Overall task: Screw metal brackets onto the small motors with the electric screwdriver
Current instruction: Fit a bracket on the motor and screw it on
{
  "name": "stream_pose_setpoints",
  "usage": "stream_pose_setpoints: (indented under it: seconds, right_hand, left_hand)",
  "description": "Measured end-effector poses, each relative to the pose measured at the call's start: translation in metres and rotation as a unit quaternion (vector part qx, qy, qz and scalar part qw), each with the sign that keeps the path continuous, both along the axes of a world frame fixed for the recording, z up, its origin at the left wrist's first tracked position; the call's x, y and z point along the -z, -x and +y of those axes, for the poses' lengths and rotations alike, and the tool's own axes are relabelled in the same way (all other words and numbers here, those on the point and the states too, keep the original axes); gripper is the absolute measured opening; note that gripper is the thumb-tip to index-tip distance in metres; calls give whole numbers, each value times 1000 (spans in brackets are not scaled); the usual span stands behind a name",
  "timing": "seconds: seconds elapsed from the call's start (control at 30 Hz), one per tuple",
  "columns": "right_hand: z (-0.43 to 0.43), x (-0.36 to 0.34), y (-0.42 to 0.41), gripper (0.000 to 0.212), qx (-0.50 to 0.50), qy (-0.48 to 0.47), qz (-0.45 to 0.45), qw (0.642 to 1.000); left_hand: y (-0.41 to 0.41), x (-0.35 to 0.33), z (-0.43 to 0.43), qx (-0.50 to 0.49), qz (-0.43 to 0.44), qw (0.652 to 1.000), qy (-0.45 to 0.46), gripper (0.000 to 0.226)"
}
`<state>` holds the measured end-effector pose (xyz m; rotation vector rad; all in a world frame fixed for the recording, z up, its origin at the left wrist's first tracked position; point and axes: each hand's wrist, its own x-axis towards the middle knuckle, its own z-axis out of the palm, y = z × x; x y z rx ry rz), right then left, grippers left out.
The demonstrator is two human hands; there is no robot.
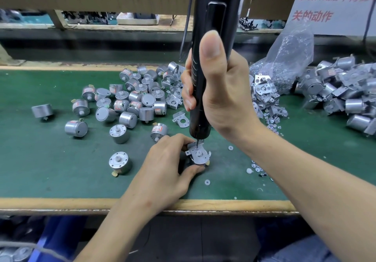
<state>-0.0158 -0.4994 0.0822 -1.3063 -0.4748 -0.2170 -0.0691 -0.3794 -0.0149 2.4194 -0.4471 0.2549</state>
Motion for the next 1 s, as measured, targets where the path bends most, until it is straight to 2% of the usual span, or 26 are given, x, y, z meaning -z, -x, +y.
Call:
stream_pose_setpoints:
  seconds: [0.17, 0.43, 0.53, 0.7, 1.0]
  right_hand:
    - [0, 0, -3, 61, 12, -14, 0, 1000]
    - [-5, 1, -6, 64, 64, -28, 24, 997]
    - [-9, -1, -5, 74, 38, -37, 33, 998]
    - [-33, -9, -12, 71, 4, -24, 1, 1000]
    - [-69, 3, -31, 80, 63, 7, 9, 998]
  left_hand:
    - [-1, 0, 0, 1, 1, 1000, -2, 37]
    - [-2, 1, -1, 3, 4, 1000, -3, 35]
    - [-1, 0, -1, 8, 7, 1000, -5, 35]
    - [1, 1, 0, 11, 19, 1000, -3, 36]
    - [0, 1, 1, 27, 9, 999, -31, 42]
